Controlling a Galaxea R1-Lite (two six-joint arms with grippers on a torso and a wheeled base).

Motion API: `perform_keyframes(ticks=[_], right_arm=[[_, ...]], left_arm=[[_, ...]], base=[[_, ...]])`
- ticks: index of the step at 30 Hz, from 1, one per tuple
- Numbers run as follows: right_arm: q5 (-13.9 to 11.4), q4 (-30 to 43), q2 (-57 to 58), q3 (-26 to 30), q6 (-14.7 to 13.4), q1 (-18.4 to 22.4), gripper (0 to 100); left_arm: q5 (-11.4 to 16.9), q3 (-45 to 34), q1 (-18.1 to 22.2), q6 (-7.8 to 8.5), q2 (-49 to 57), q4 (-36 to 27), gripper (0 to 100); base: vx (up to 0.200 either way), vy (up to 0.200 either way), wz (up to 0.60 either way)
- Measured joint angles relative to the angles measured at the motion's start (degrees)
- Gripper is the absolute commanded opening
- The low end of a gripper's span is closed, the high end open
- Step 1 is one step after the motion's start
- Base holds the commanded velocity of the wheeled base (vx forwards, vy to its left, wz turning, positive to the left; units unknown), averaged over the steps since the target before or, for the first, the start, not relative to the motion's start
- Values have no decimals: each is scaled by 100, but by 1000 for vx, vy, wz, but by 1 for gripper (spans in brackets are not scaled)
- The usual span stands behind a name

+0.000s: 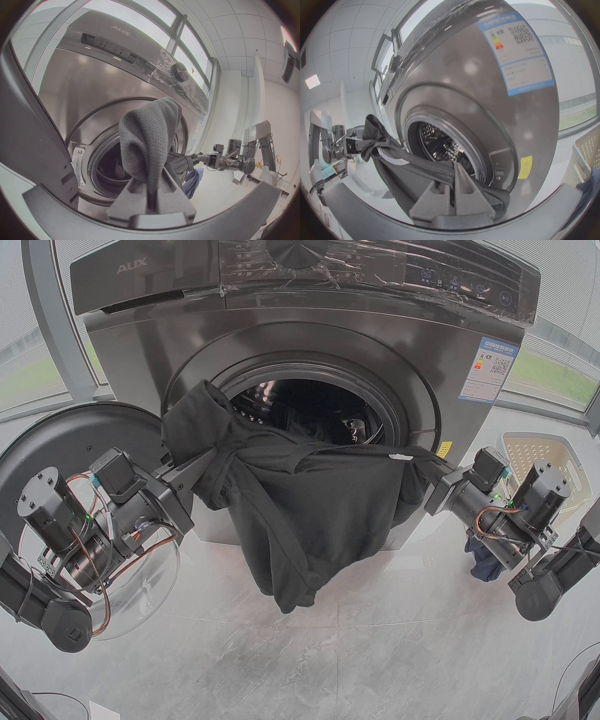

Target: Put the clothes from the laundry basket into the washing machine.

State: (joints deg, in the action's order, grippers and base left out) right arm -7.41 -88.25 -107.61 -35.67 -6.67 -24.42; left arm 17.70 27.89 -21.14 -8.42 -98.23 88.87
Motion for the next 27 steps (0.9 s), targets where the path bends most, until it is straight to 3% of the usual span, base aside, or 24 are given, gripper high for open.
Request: perform_keyframes(ticks=[9,15,16,22,27], right_arm=[[714,20,116,-383,7,-339,0],[836,12,129,-569,7,-490,0],[836,15,129,-584,7,-501,0],[861,-5,135,-614,0,-588,0],[853,0,135,-611,-33,-686,0]], left_arm=[[-101,-37,199,11,-44,2,0],[-108,-260,212,24,-30,6,0],[-101,-306,207,24,-33,6,100],[-60,-563,168,-71,-80,0,100],[-41,-783,138,-11,-257,-2,100]], base=[[0,0,0],[0,0,0],[0,0,0],[0,0,0],[0,0,0]])
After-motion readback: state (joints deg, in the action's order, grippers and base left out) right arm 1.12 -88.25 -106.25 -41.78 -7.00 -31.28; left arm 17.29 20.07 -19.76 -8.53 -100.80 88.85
